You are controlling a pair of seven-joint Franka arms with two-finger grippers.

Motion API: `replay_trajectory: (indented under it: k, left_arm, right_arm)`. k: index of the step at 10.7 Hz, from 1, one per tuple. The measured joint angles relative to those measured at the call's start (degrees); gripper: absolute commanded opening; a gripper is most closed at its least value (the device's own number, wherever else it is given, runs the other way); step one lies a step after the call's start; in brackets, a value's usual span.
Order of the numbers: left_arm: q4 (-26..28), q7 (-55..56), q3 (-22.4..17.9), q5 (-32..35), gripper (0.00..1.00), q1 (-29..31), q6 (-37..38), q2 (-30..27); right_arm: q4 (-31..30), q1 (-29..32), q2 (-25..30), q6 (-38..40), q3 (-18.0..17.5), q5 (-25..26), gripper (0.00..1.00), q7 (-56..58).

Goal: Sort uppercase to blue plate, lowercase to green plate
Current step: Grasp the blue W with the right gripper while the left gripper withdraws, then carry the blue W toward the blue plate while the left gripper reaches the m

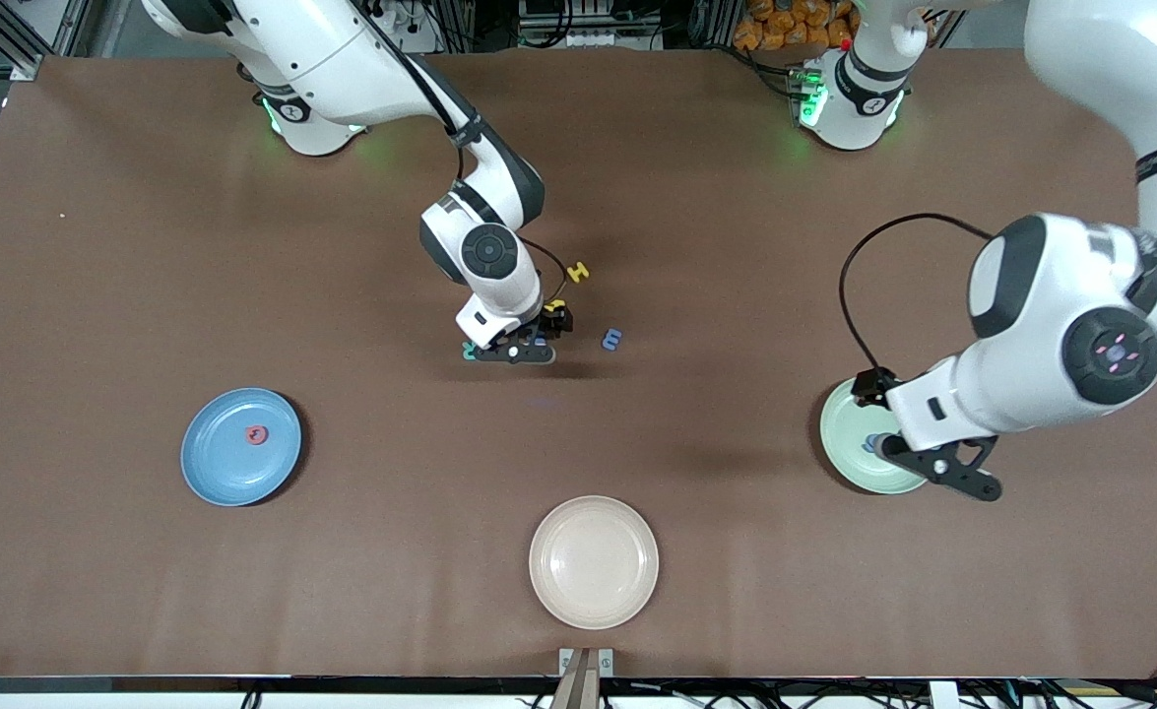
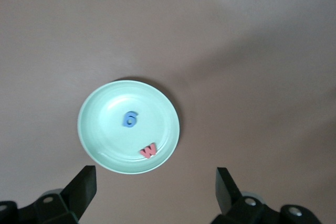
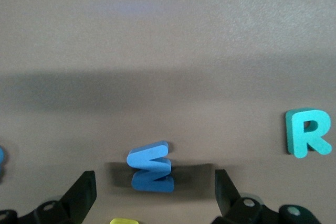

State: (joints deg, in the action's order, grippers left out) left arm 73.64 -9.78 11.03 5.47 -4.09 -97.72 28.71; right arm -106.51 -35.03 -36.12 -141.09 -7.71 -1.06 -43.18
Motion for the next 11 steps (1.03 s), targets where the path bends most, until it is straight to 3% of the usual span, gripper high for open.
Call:
replay_trajectory:
  k: [3, 7, 8, 9, 10, 11]
  left_arm:
    - [1.10, 8.50, -0.13, 0.00, 1.00, -0.34, 3.14, -5.00]
    - [6.95, 11.73, 0.11, -4.60, 1.00, -3.45, 3.34, -5.05]
    - [8.20, 11.84, 0.23, -4.76, 1.00, -4.76, 2.53, -4.83]
    - [9.92, 12.02, 0.44, -4.77, 1.00, -6.03, 0.93, -4.76]
    - [12.07, 12.11, 0.66, -4.78, 1.00, -7.12, -1.69, -4.79]
    - [14.68, 12.14, 0.82, -4.78, 1.00, -8.25, -5.00, -4.88]
  right_arm:
    - [-0.15, -0.47, -0.04, 0.00, 0.03, 0.06, 1.00, -0.68]
    - [-0.58, -1.01, -0.15, -0.55, 0.16, 0.11, 1.00, -1.59]
    - [-0.64, -1.04, -0.24, -0.76, 0.21, 0.11, 0.92, -1.60]
    - [-0.65, -1.05, -0.34, -0.90, 0.27, 0.11, 0.29, -1.60]
    - [-0.66, -1.06, -0.39, -1.02, 0.34, 0.11, 0.00, -1.65]
    - [-0.66, -1.06, -0.40, -1.12, 0.49, 0.11, 0.00, -1.66]
